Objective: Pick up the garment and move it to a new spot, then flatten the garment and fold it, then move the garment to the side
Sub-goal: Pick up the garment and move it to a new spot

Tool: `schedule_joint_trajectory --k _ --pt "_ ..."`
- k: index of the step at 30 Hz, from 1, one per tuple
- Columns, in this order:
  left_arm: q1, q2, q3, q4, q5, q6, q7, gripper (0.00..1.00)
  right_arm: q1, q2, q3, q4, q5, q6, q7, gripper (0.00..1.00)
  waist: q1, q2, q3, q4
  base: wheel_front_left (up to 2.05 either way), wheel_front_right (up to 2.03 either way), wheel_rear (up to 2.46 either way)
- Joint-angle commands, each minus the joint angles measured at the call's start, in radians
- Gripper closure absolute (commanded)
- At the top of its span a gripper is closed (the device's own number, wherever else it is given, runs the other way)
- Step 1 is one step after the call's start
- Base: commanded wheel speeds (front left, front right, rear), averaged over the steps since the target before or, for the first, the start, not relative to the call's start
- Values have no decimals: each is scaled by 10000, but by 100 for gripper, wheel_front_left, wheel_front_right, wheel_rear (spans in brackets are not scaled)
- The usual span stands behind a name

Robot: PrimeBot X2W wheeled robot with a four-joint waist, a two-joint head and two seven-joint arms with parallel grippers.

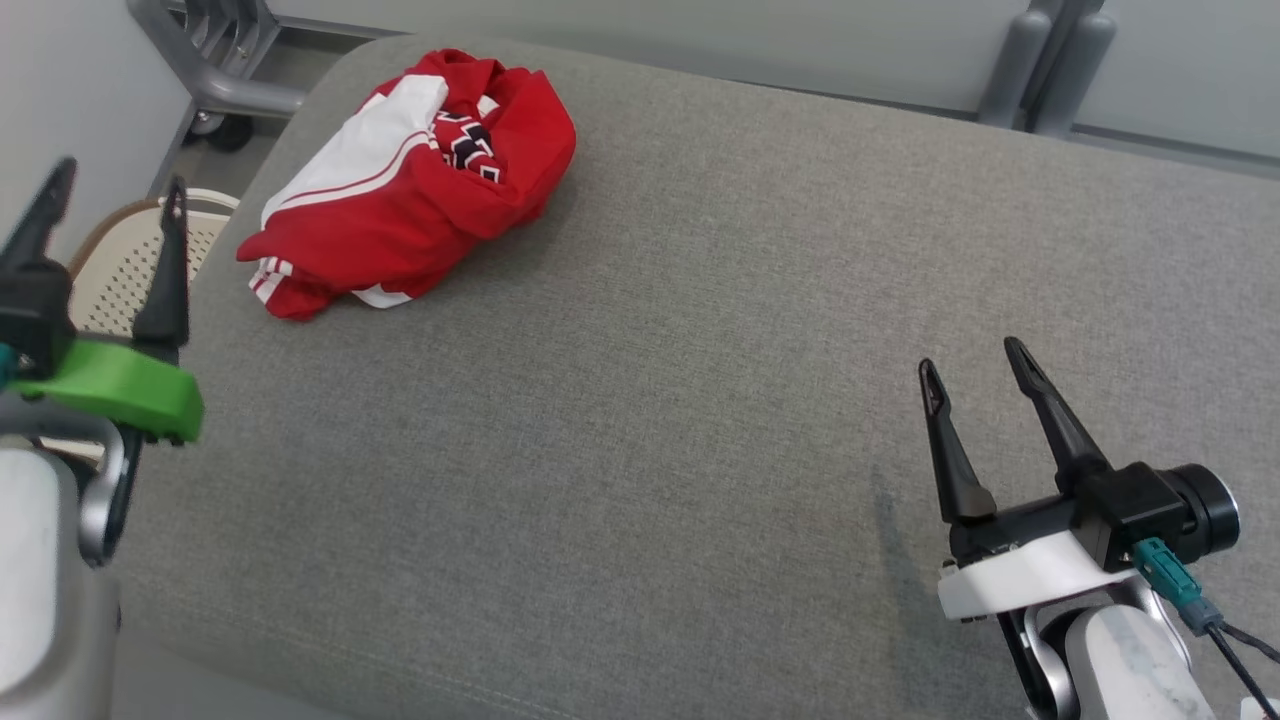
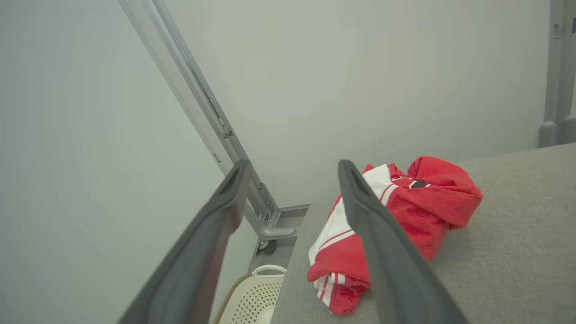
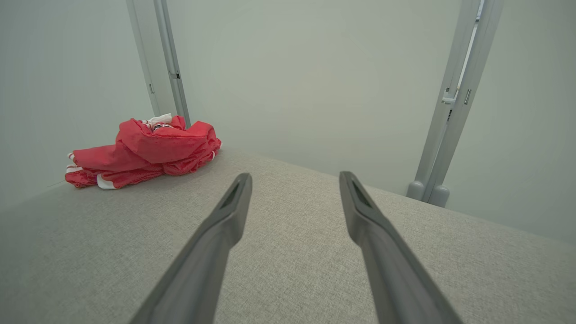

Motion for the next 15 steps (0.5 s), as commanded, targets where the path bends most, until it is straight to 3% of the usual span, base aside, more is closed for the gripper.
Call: schedule_joint_trajectory --k 1,6,15 --pt "-545 270 -80 198 -102 -46 109 0 -267 -51 35 -33 -80 1 -30 0 0 59 752 -465 0 0 0" --pt "-2344 894 -885 1260 -763 -64 807 0 -743 -48 112 -67 -240 1 -30 0 0 59 1349 -1017 0 0 0" --pt "-4079 1781 -2857 2858 -2746 -55 2518 0 -1312 -45 -227 -296 -353 1 -30 0 0 59 2471 -1808 0 0 0"
